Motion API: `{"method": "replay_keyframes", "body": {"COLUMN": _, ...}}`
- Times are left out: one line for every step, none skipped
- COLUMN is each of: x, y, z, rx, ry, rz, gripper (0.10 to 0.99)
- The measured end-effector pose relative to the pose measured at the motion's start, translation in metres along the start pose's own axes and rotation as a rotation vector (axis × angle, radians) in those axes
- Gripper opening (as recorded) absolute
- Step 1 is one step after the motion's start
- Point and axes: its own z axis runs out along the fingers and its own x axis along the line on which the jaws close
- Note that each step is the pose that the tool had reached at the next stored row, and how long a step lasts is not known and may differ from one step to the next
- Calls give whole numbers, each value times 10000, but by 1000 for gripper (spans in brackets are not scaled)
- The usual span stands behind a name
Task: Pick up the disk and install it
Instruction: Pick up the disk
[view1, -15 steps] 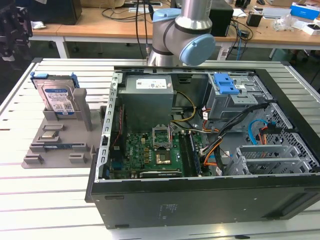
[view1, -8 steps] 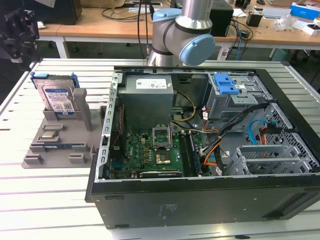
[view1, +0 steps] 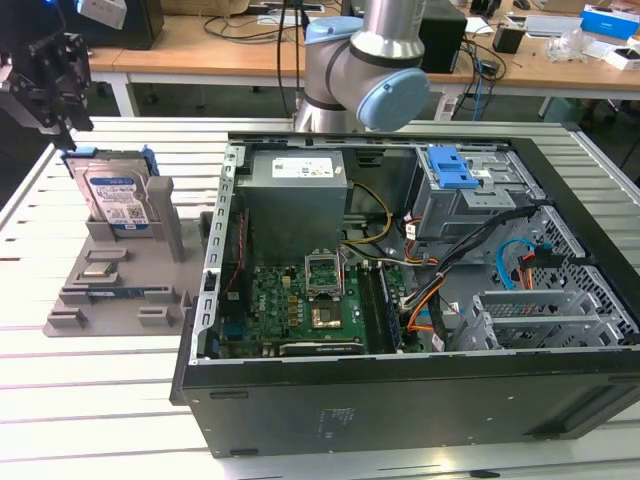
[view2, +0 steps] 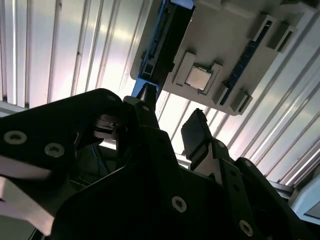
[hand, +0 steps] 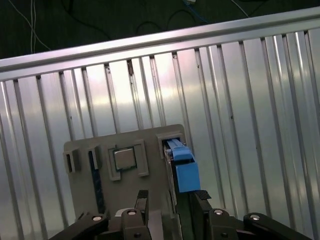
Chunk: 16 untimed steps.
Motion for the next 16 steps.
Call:
{"method": "replay_keyframes", "body": {"x": -12, "y": 2, "z": 19, "rx": 0, "ry": -1, "rz": -51, "gripper": 482}}
{"method": "replay_keyframes", "body": {"x": -27, "y": 5, "z": 39, "rx": -2, "ry": 0, "rz": -111, "gripper": 482}}
{"method": "replay_keyframes", "body": {"x": -46, "y": 9, "z": 67, "rx": -3, "ry": 0, "rz": -191, "gripper": 482}}
{"method": "replay_keyframes", "body": {"x": -73, "y": 13, "z": 108, "rx": -1, "ry": 0, "rz": -304, "gripper": 482}}
{"method": "replay_keyframes", "body": {"x": -101, "y": 18, "z": 149, "rx": -3, "ry": -1, "rz": -417, "gripper": 482}}
{"method": "replay_keyframes", "body": {"x": -145, "y": 25, "z": 247, "rx": -6, "ry": 0, "rz": -718, "gripper": 482}}
{"method": "replay_keyframes", "body": {"x": -150, "y": 26, "z": 329, "rx": -9, "ry": 0, "rz": -936, "gripper": 482}}
{"method": "replay_keyframes", "body": {"x": -150, "y": 26, "z": 431, "rx": -9, "ry": 0, "rz": -1034, "gripper": 482}}
{"method": "replay_keyframes", "body": {"x": -149, "y": 26, "z": 475, "rx": -10, "ry": 0, "rz": -1066, "gripper": 482}}
{"method": "replay_keyframes", "body": {"x": -149, "y": 26, "z": 500, "rx": -10, "ry": 0, "rz": -1084, "gripper": 482}}
{"method": "replay_keyframes", "body": {"x": -149, "y": 26, "z": 516, "rx": -10, "ry": 0, "rz": -1096, "gripper": 482}}
{"method": "replay_keyframes", "body": {"x": -149, "y": 26, "z": 551, "rx": -9, "ry": 0, "rz": -1120, "gripper": 482}}
{"method": "replay_keyframes", "body": {"x": -148, "y": 26, "z": 589, "rx": -9, "ry": -1, "rz": -1148, "gripper": 482}}
{"method": "replay_keyframes", "body": {"x": -148, "y": 26, "z": 620, "rx": -11, "ry": 0, "rz": -1171, "gripper": 482}}
{"method": "replay_keyframes", "body": {"x": -148, "y": 26, "z": 645, "rx": -11, "ry": 1, "rz": -1190, "gripper": 482}}
{"method": "replay_keyframes", "body": {"x": -148, "y": 26, "z": 664, "rx": -11, "ry": 0, "rz": -1202, "gripper": 482}}
